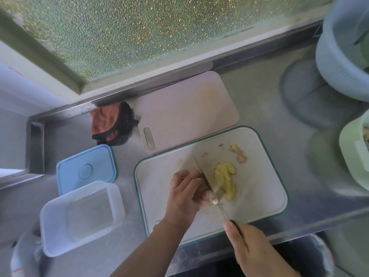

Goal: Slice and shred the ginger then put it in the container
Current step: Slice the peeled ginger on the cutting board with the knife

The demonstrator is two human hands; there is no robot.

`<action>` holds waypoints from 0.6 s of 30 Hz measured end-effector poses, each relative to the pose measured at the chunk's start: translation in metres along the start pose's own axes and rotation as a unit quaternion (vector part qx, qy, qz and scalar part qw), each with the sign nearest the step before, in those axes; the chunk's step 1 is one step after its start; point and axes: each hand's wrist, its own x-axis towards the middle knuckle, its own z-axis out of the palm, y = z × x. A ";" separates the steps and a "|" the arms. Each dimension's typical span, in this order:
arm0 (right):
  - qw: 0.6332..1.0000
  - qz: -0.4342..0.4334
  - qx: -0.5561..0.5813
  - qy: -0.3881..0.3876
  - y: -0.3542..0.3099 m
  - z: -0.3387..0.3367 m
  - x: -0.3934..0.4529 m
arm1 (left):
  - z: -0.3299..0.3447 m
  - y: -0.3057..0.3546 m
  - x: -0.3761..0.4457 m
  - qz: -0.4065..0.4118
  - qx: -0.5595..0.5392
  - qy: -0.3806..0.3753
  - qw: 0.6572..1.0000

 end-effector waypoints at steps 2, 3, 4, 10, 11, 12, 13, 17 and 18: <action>1.000 -0.018 -0.002 -0.009 -0.004 0.001 0.008 | 0.001 -0.001 -0.001 -0.006 0.007 -0.002 1.000; 0.999 -0.043 -0.002 -0.021 -0.008 0.002 0.017 | 0.001 -0.001 -0.001 -0.008 0.010 -0.002 1.000; 0.998 -0.066 -0.001 -0.024 -0.013 0.002 0.026 | 0.001 -0.001 -0.001 -0.007 0.013 -0.002 1.000; 0.999 -0.036 -0.008 -0.013 -0.007 0.001 0.007 | 0.002 -0.001 -0.001 -0.005 0.010 0.006 1.000; 0.999 -0.035 -0.007 -0.018 -0.007 0.002 0.009 | 0.002 -0.002 -0.002 -0.007 0.011 0.004 1.000; 0.999 -0.048 -0.007 -0.023 -0.010 0.002 0.016 | 0.003 -0.003 -0.003 -0.009 0.012 0.004 1.000; 0.998 -0.058 -0.004 -0.018 -0.013 0.004 0.025 | 0.002 -0.003 -0.003 -0.010 0.013 0.001 1.000; 0.998 -0.054 0.006 -0.023 -0.022 0.008 0.049 | -0.001 0.001 0.001 -0.002 0.009 0.006 1.000; 0.999 -0.043 0.013 -0.024 -0.021 0.007 0.050 | -0.002 0.001 0.000 0.000 0.008 0.004 1.000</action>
